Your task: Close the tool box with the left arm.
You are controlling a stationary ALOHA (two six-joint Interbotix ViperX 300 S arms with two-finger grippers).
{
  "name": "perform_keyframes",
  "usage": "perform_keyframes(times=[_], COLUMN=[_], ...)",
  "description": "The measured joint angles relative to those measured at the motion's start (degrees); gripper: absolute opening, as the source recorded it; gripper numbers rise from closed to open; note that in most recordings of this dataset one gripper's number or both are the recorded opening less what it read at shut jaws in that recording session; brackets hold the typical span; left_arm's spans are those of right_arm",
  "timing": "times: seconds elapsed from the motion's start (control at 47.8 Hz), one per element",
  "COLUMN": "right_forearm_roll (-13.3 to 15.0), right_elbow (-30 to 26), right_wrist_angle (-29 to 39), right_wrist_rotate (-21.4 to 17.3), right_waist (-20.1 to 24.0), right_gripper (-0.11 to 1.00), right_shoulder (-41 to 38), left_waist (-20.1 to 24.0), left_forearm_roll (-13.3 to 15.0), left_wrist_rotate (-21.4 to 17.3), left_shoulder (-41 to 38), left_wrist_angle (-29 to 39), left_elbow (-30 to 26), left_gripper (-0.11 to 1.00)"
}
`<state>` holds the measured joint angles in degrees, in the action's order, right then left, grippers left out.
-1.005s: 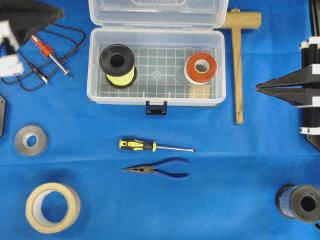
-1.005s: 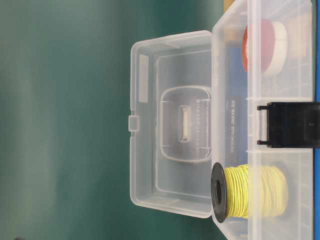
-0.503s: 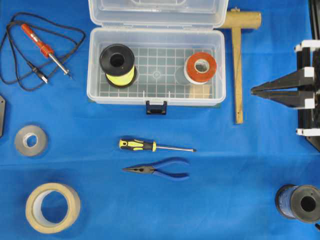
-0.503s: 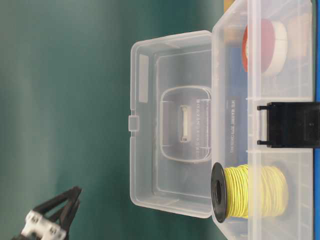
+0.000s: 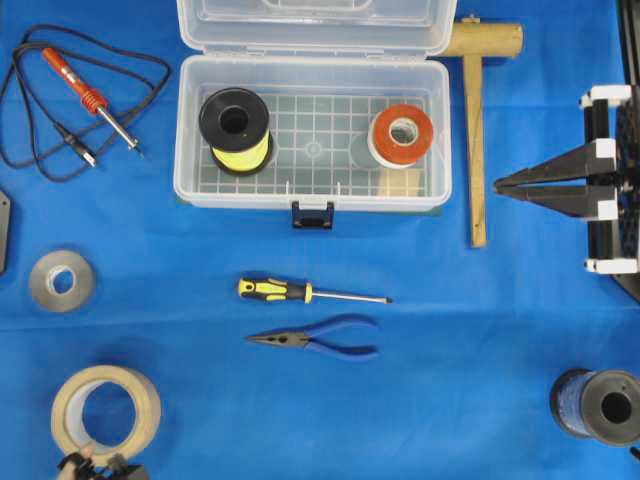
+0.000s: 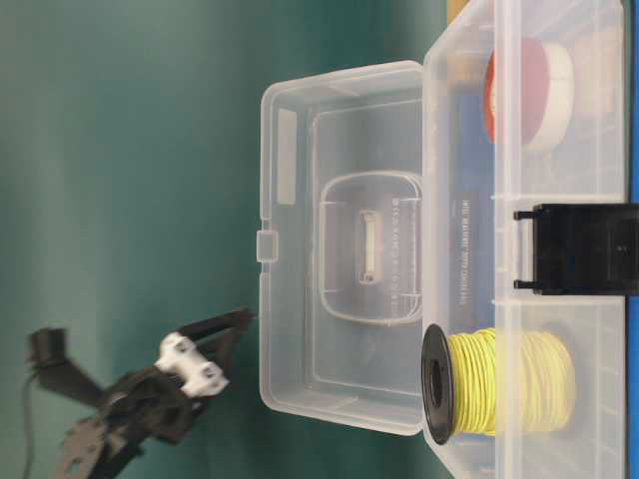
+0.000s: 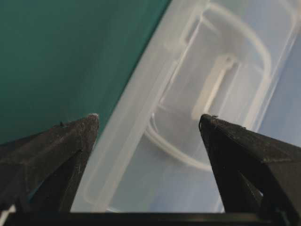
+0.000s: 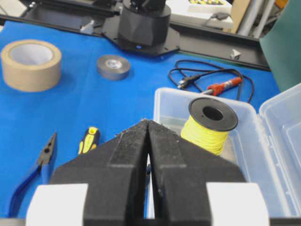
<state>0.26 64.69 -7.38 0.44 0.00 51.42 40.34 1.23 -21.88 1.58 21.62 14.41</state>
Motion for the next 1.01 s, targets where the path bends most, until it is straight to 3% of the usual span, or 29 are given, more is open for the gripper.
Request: perform_keyframes(times=[0.565, 1.005], right_forearm_roll=[0.0, 0.0], right_elbow=[0.0, 0.0], right_wrist_angle=[0.18, 0.09], right_wrist_rotate=[0.0, 0.0], right_waist=[-0.26, -1.14], right_gripper=[0.0, 0.0], right_shoulder=[-0.88, -0.97], left_waist=[0.53, -5.63], left_forearm_roll=[0.0, -0.09], left_wrist_rotate=[0.35, 0.44], left_shoulder=[-3.96, 1.32], left_wrist_angle=[0.7, 10.02], left_elbow=[1.23, 0.53], left_gripper=[0.91, 0.9])
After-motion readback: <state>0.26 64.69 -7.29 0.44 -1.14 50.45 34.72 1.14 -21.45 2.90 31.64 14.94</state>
